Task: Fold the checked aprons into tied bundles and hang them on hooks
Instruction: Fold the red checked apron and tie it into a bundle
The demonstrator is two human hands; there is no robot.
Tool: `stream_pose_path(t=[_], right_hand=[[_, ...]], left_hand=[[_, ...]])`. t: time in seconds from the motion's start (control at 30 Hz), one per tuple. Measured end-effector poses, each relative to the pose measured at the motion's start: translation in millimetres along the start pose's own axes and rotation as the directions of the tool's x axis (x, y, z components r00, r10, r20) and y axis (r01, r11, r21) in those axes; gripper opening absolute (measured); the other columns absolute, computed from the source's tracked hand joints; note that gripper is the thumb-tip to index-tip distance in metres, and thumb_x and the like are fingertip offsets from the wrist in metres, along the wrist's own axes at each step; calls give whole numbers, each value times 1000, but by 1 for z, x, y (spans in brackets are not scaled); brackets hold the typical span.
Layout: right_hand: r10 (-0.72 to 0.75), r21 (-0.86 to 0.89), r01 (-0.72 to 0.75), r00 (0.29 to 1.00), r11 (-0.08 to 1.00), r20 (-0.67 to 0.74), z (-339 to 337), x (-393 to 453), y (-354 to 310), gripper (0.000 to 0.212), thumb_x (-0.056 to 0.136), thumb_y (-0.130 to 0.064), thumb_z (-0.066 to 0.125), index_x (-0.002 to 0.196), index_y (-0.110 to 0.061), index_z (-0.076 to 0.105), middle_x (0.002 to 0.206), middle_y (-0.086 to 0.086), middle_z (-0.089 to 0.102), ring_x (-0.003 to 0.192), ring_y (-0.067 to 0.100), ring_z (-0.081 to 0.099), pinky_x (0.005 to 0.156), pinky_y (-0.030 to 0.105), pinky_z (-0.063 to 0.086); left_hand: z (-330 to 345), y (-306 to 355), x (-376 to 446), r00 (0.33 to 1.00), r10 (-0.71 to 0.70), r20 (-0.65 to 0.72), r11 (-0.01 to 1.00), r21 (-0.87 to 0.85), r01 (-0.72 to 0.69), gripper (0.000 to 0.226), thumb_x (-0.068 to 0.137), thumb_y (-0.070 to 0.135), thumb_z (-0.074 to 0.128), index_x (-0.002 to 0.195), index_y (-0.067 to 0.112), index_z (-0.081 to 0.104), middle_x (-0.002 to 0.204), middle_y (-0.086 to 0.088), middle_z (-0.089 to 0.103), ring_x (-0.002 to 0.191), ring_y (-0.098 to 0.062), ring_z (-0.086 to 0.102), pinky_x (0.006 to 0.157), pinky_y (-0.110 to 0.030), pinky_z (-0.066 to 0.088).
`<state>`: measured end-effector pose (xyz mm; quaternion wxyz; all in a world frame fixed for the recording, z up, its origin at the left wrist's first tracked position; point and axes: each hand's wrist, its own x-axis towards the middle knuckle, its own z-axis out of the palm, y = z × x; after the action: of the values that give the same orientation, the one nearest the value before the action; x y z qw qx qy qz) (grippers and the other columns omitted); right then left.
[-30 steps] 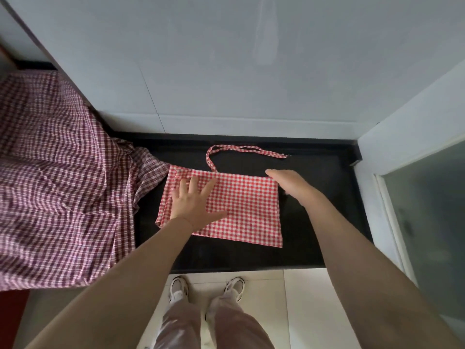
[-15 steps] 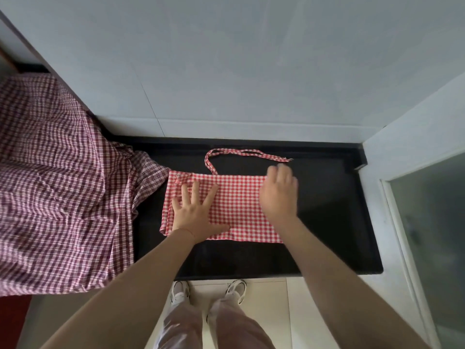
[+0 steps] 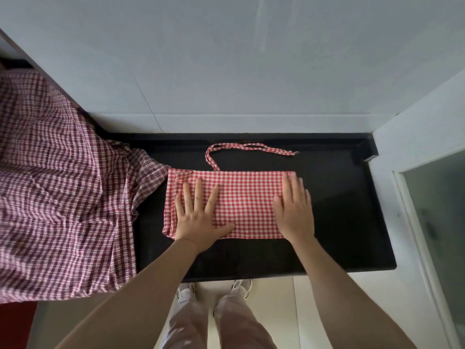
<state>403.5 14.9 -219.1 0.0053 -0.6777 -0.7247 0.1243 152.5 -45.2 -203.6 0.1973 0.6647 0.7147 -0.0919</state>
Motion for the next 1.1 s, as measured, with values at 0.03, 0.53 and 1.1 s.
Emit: stream_pose_path(t=[0.03, 0.53, 1.1], right_hand=[[85, 24, -85, 996, 996, -1, -2, -1, 5, 68, 102, -53, 2, 160, -18, 9, 168, 5, 8, 154, 22, 6, 125, 44, 4], [491, 448, -664, 746, 599, 449, -61, 2, -29, 36, 90, -34, 71, 115, -15, 53, 99, 0, 60, 81, 14, 60, 78, 34, 49], [271, 311, -331, 937, 891, 220, -105, -18, -171, 44, 96, -31, 61, 135, -17, 46, 116, 2, 62, 92, 17, 64, 70, 28, 50]], left_hand=[[1, 0, 0, 1000, -1, 2, 1000, -2, 1, 106, 73, 94, 14, 147, 36, -35, 153, -10, -43, 144, -40, -32, 119, -61, -8], [-25, 28, -11, 954, 296, -49, 950, 123, -289, 67, 98, 54, 41, 155, 34, 10, 165, -11, 7, 152, -34, 7, 121, -56, 12], [-49, -35, -20, 944, -318, 91, 759, -571, 312, 47, 96, 31, 52, 142, 29, 50, 141, -9, 32, 129, -30, 32, 109, -44, 38]])
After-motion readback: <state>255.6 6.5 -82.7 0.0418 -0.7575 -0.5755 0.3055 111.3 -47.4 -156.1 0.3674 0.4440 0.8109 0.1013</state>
